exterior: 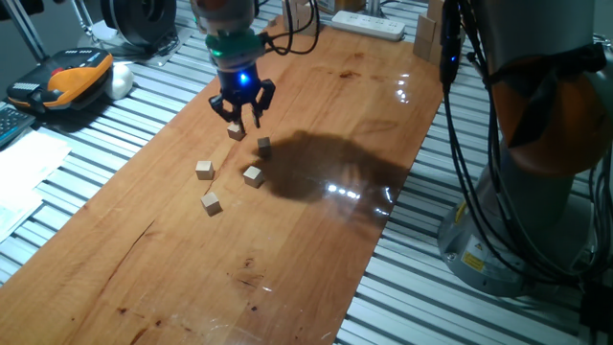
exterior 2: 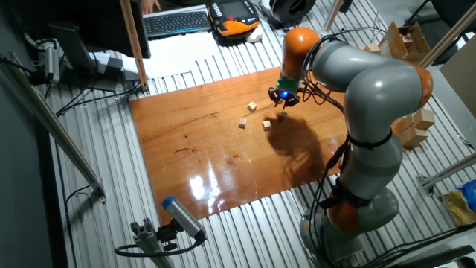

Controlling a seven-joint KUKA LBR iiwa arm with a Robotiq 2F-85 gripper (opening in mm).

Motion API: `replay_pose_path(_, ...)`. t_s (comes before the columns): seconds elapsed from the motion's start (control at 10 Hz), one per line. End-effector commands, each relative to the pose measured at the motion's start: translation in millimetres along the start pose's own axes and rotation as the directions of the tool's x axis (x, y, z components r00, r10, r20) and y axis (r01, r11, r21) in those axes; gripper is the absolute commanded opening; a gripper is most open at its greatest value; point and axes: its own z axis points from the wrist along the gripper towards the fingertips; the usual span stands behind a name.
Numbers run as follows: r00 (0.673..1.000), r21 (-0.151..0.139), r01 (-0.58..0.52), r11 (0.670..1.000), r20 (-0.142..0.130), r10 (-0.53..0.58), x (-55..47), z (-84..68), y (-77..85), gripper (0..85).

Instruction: Stack the blocks in a vertical line of five

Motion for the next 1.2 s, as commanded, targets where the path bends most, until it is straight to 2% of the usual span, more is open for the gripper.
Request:
replay_pose_path(0.0,1.000,0.001,-0.009,1.000,0.004,0.009,0.2,3.9,-0.3,68.0)
replay_pose_path(0.2,0.999,-0.006,-0.033,0.999,0.004,0.033,-2.0,10.7,-3.1,68.0)
replay_pose_path(0.4,0.998,-0.036,-0.063,0.997,-0.014,0.062,-3.7,13.9,-4.7,68.0)
replay_pose_path(0.5,0.998,-0.039,-0.064,0.997,-0.016,0.064,-4.3,17.0,-5.3,68.0)
replay_pose_path(0.6,0.998,-0.039,-0.064,0.997,-0.012,0.064,-5.7,20.6,-5.9,51.0)
replay_pose_path(0.9,1.000,-0.025,-0.012,1.000,0.004,0.012,-9.4,30.0,-9.1,51.0)
replay_pose_path(1.0,1.000,-0.025,-0.004,1.000,0.005,0.004,-9.6,30.3,-9.6,68.0)
replay_pose_path(1.1,1.000,-0.019,-0.004,1.000,0.009,0.004,-9.5,30.7,-9.5,68.0)
